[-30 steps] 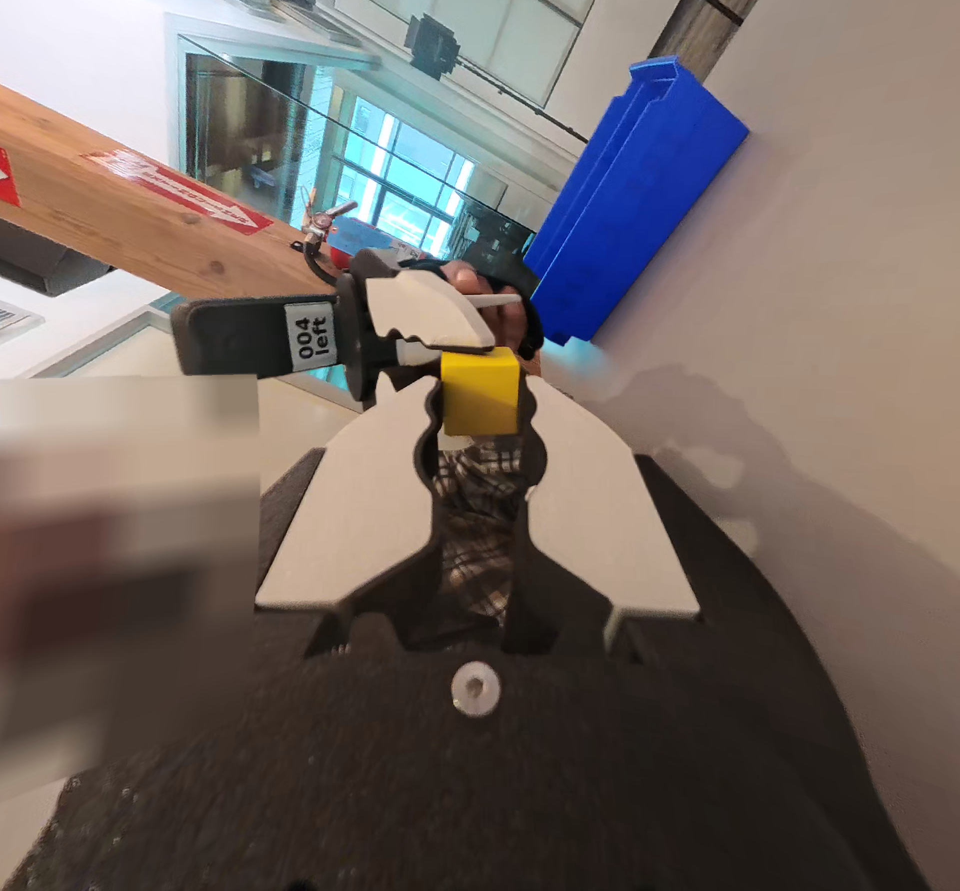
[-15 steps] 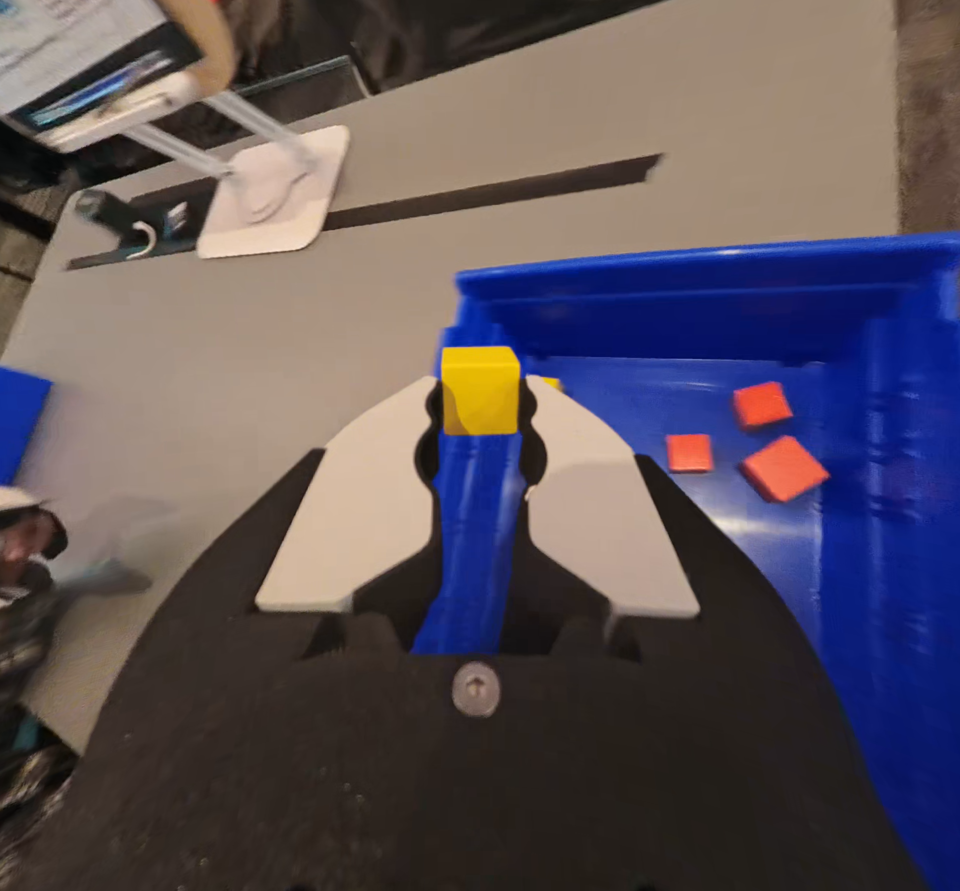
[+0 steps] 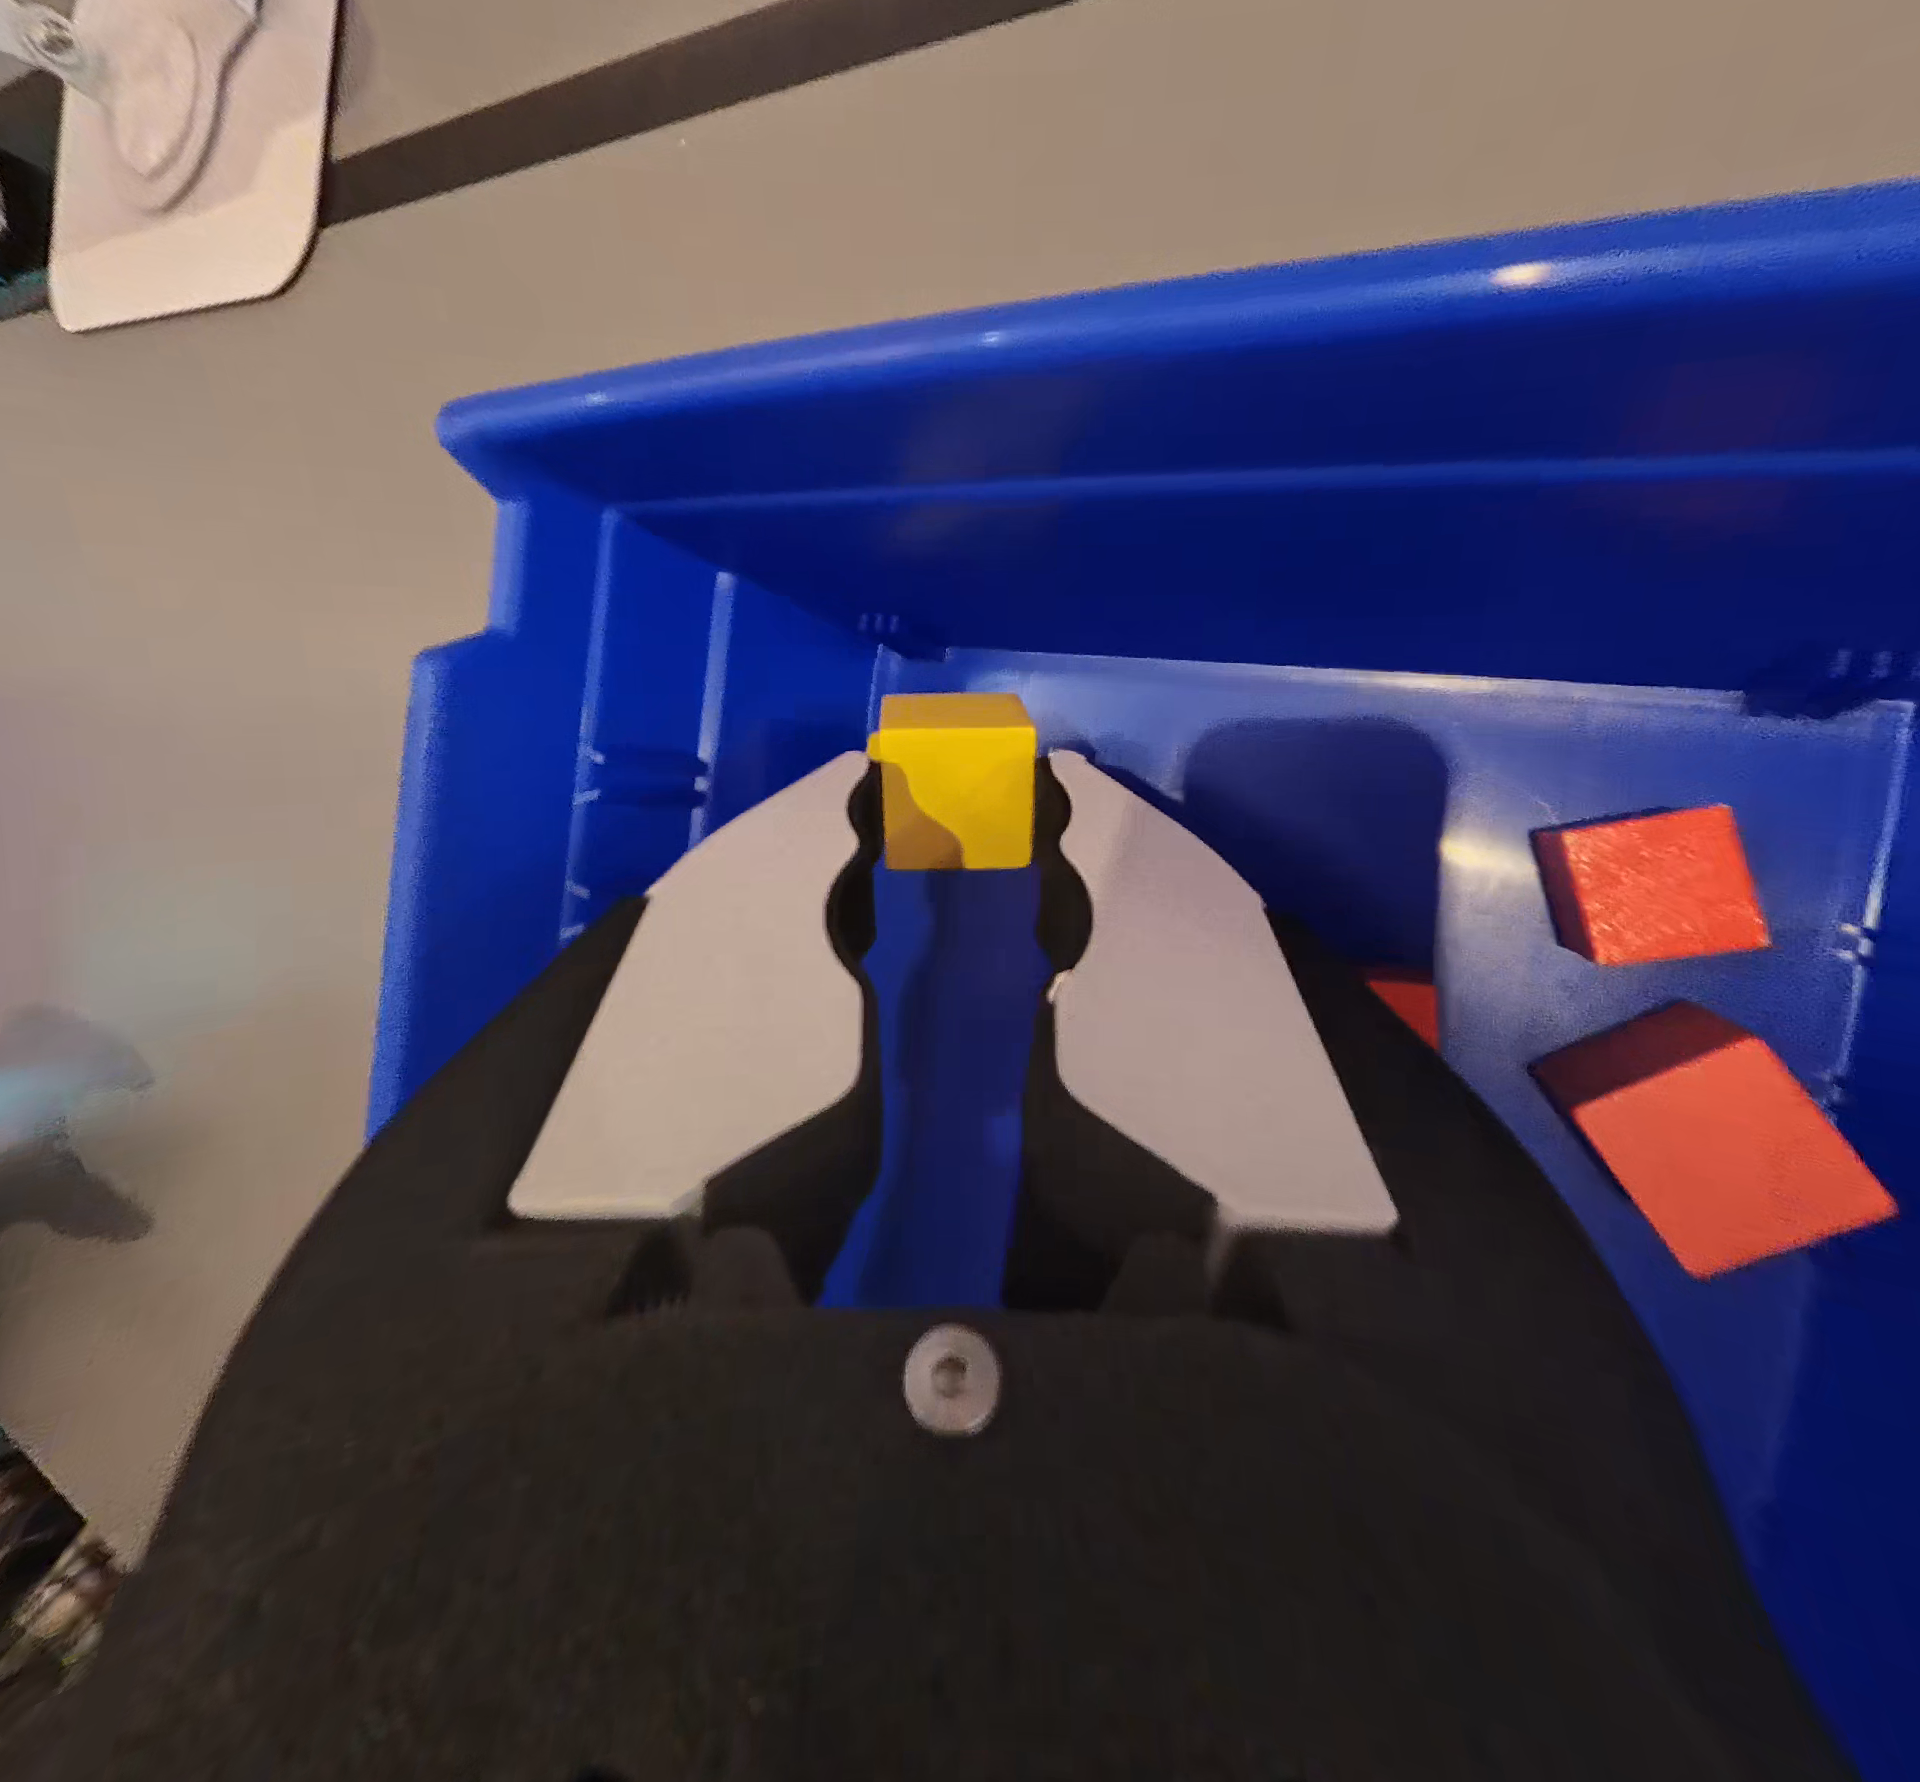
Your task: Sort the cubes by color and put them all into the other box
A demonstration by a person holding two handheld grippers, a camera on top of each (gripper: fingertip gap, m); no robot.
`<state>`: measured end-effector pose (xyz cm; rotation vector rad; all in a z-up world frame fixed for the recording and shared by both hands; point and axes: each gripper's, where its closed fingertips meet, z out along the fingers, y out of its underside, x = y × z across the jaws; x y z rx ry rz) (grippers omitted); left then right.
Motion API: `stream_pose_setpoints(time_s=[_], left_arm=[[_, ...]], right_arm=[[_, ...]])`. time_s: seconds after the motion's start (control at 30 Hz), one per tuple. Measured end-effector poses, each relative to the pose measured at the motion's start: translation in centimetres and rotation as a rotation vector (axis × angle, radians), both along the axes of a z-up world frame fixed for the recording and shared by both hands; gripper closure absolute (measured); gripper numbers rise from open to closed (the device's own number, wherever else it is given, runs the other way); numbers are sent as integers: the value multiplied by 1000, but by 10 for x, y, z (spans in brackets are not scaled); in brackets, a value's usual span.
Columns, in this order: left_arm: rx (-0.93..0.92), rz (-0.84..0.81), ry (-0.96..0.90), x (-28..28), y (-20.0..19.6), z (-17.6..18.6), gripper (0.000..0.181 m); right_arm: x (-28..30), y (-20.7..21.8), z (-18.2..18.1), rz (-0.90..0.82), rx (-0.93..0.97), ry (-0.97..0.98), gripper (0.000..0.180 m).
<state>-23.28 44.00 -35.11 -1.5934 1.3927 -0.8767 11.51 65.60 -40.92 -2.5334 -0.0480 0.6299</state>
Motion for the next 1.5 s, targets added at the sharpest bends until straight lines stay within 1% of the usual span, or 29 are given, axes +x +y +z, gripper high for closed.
stream_pose_setpoints(time_s=[0.03, 0.1, 0.17, 0.23, 0.37, 0.43, 0.47, 0.53, 0.63, 0.7, 0.77, 0.83, 0.93, 1.0, 1.03, 1.17, 1.37, 1.5], left_arm=[[12, -7, 17, 1, -2, -2, 124], [40, -17, 45, 2, -7, -3, 124], [65, -13, 60, -3, -11, 0, 123], [80, 11, 68, -14, -12, 5, 123], [92, 109, 45, -55, -8, 26, 122], [115, 205, 57, -90, 0, 39, 122], [133, 267, 80, -113, 5, 46, 122], [178, 409, 148, -170, 17, 62, 125], [203, 640, 339, -279, 29, 79, 123], [170, 745, 492, -352, 27, 82, 123], [112, 830, 657, -419, 22, 78, 121], [72, 868, 804, -475, 15, 69, 123], [-82, 925, 929, -534, 2, 44, 124], [-197, 920, 989, -552, -9, 22, 124], [-229, 886, 1052, -559, -15, 11, 125], [-268, 594, 1341, -577, -33, -25, 132], [-288, 287, 1630, -606, -43, -50, 139], [-309, 218, 1750, -624, -39, -59, 140]], right_arm=[[-3, 0, -3, 11, -8, -3, 151], [-7, -1, -3, 24, -13, 17, 134], [-7, -4, 11, 26, 5, 42, 126], [-4, -9, 41, 21, 61, 63, 126], [-14, -33, 135, 55, 264, 85, 127], [-34, -59, 174, 103, 358, 82, 127], [-48, -74, 187, 135, 396, 82, 126], [-78, -104, 202, 199, 462, 81, 122], [-132, -146, 197, 326, 519, 109, 119], [-171, -170, 185, 416, 528, 173, 119], [-205, -188, 169, 495, 518, 233, 119], [-234, -200, 154, 546, 515, 288, 119], [-266, -212, 131, 603, 464, 345, 119], [-279, -217, 121, 623, 434, 369, 120], [-284, -218, 117, 632, 421, 375, 120], [-291, -219, 115, 649, 396, 382, 120], [-300, -226, 119, 684, 396, 329, 118], [-304, -228, 122, 686, 402, 313, 118]])
